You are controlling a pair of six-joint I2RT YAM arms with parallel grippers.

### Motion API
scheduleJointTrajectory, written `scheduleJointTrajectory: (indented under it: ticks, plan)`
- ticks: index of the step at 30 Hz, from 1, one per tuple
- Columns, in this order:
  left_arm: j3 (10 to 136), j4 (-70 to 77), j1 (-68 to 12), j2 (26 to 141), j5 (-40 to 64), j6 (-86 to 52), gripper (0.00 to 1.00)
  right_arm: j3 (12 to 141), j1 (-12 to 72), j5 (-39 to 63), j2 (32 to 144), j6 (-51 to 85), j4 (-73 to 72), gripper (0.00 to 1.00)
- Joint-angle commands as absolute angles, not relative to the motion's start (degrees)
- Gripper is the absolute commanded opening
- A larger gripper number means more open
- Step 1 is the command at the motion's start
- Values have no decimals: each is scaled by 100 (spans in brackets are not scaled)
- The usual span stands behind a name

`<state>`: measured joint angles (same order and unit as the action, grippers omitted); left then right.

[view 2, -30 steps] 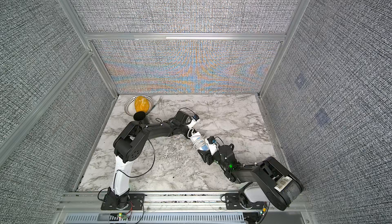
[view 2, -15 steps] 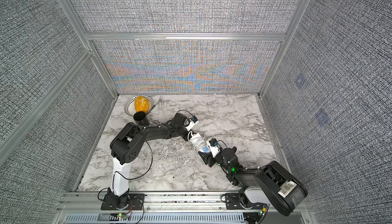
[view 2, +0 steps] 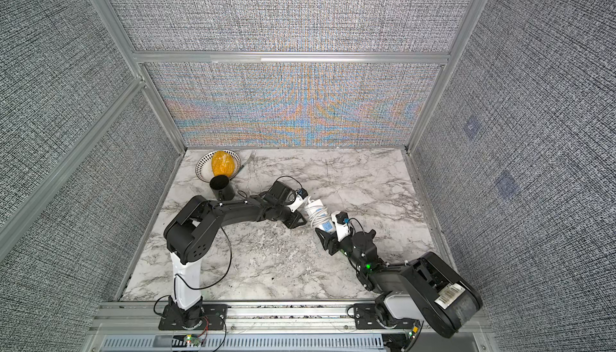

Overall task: Wrap the cord around the power strip
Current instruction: Place the power strip at the center of the board.

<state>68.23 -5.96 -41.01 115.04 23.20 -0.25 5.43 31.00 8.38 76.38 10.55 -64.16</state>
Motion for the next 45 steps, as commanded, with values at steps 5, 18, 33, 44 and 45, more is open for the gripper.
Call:
scheduleJointTrajectory:
  ticks: [5, 18, 33, 44, 45]
  plan:
    - [6662, -1397, -4228, 11268, 1966, -288, 0, 1179, 3094, 498, 8096, 1150, -5343, 0]
    - [7075, -1963, -4222, 11360, 1529, -266, 3, 2113, 3317, 59, 8999, 1001, -4036, 0]
    - [6709, -1823, -4219, 10758, 1136, -193, 44, 3204, 3628, -491, 10164, 932, -2749, 0]
    - [6233, -1733, -4186, 9967, 499, -261, 57, 3564, 3858, -808, 10454, 743, -2277, 0]
    - [6191, -1728, -4175, 9833, 424, -270, 57, 3567, 3922, -901, 10433, 680, -2246, 0]
